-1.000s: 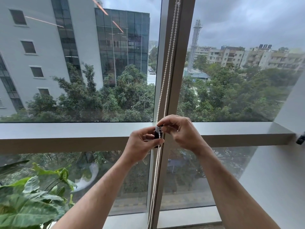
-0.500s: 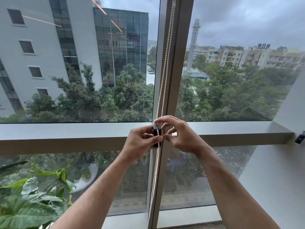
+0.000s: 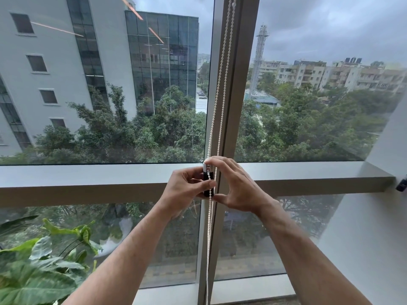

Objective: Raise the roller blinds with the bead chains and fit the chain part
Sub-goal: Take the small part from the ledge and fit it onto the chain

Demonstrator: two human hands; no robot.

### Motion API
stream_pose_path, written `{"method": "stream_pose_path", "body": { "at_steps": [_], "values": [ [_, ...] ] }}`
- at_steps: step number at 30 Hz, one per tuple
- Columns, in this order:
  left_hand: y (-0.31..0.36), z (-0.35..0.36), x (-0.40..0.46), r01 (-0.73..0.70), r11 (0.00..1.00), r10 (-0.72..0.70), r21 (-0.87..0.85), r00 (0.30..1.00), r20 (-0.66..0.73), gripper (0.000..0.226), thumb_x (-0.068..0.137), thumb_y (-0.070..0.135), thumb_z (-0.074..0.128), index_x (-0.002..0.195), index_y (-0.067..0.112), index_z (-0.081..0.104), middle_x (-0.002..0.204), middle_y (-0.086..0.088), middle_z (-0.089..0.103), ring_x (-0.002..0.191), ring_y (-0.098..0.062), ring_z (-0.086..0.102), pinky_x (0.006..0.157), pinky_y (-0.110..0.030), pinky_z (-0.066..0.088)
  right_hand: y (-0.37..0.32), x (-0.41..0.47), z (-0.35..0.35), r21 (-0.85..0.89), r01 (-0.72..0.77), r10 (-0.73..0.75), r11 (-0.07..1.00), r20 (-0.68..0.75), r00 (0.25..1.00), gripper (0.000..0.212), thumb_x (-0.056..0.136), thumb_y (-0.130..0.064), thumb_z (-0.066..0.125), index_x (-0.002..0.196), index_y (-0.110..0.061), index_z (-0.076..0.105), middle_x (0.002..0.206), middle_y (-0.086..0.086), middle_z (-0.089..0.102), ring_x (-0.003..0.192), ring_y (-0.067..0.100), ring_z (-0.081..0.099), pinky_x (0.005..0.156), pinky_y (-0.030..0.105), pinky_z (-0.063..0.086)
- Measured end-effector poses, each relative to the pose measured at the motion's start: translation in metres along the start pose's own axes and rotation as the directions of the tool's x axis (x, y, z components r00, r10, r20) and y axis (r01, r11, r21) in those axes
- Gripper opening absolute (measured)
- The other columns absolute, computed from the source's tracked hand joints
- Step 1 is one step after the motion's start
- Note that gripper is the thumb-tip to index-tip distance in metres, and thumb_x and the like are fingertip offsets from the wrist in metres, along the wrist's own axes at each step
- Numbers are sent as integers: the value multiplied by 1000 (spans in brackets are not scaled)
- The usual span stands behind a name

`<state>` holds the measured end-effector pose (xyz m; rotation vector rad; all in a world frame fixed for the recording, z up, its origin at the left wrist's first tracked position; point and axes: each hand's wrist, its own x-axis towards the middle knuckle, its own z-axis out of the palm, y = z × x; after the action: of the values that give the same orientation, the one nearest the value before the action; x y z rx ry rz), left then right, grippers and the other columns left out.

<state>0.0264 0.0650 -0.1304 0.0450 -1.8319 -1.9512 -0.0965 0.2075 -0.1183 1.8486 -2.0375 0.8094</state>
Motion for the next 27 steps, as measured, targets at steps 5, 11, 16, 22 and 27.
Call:
{"method": "stream_pose_path", "body": {
  "at_steps": [5,11,16,22,27],
  "values": [
    [-1,-3,2,11,1000,-11,27,1000,-1,29,80,0,74,108,-2,70,88,-17,71,75,-25,70,69,-41,63,4,3,-1,17,-9,8,1000,18,1000,88,71,-31,87,144,-24,39,143,-1,51,133,12,43,113,29,35],
    [-1,-3,4,7,999,-6,31,1000,-10,32,79,1,76,110,2,70,90,-19,71,76,-25,70,66,-40,62,5,4,-1,-21,-3,2,1000,-31,1000,85,67,-32,84,142,-24,44,140,-2,56,130,13,47,106,34,39],
    [-1,-2,3,10,999,-9,32,1000,-7,35,74,7,78,109,7,72,86,-14,71,72,-21,68,68,-41,62,3,4,2,-39,-8,6,999,-59,998,81,65,-43,73,139,-23,47,137,-1,58,126,15,51,105,32,38],
    [0,-2,0,21,999,-21,27,1000,2,35,72,10,79,106,10,73,85,-11,71,73,-23,68,74,-50,60,2,2,2,15,-19,20,1000,-58,998,83,63,-38,74,139,-22,48,138,-1,58,128,15,50,108,33,37],
    [2,-7,0,51,998,-52,47,998,41,34,77,6,77,110,6,72,91,-16,69,79,-30,68,74,-47,60,2,-1,3,154,-35,42,987,-45,998,85,63,-18,85,140,-18,48,139,0,57,131,14,51,111,34,42]
  ]
}}
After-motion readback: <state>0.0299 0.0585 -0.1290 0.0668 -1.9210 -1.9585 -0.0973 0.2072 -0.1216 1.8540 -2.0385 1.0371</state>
